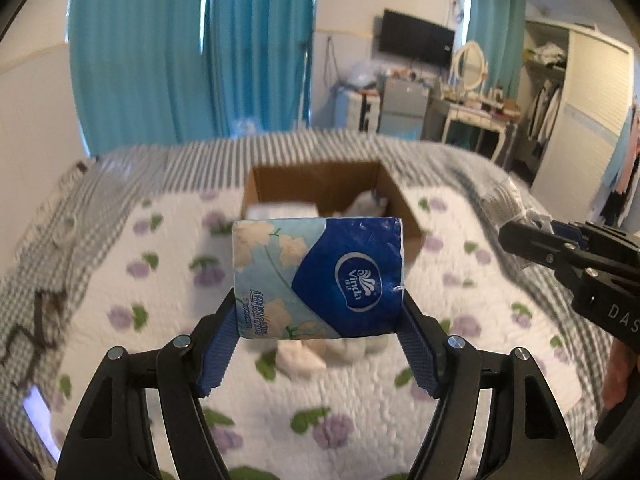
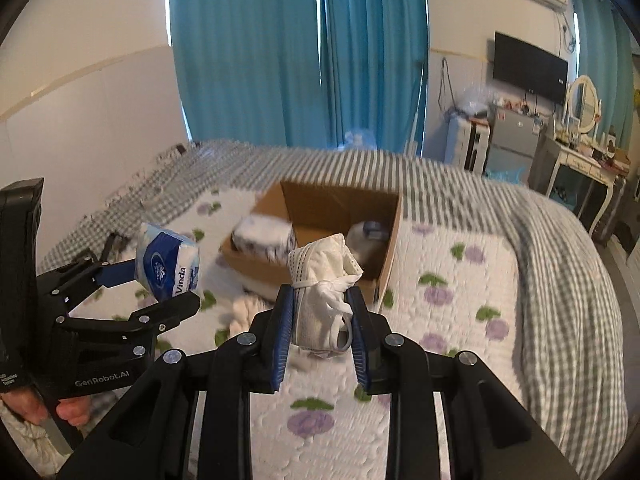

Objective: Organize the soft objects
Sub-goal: 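Carry tissue pack and sock into the box and open both grippers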

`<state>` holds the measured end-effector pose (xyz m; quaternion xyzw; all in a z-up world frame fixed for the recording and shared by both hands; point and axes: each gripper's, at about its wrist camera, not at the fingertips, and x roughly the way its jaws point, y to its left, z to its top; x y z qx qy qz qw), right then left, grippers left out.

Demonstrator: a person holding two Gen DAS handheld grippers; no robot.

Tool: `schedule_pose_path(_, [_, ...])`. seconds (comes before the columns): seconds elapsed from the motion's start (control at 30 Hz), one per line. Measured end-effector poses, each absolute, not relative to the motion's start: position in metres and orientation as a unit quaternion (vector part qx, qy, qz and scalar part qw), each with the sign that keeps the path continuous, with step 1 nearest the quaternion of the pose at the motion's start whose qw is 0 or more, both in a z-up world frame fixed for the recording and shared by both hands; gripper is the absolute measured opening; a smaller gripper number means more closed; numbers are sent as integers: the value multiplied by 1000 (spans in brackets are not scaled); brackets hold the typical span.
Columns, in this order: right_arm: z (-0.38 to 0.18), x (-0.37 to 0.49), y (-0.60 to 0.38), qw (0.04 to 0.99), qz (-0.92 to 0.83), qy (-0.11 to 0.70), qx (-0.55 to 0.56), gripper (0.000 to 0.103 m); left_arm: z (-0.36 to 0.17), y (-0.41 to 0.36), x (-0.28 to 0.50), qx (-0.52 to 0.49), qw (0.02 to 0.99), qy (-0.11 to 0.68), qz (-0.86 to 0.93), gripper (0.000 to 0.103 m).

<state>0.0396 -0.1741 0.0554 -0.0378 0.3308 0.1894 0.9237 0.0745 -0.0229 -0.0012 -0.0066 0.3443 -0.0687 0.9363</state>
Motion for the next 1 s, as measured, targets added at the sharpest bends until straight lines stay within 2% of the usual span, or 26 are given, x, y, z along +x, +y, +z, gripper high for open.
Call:
schedule_pose_path(0.23, [93, 79, -173, 936, 185, 298, -39, 26, 34, -17, 117, -8, 950, 304, -77, 72])
schedule_pose_path(0.47, [88, 150, -158, 932, 186, 308, -38, 26, 37, -5, 188, -9, 947, 313, -72, 72])
schedule_pose_path(0.73, [38, 237, -150, 914, 190, 358, -12, 26, -7, -15, 255, 38, 932, 353, -71, 72])
schedule_pose_path(1.0, [-15, 280, -154, 902, 181, 391, 4, 26, -57, -17, 290, 52, 919, 383, -72, 73])
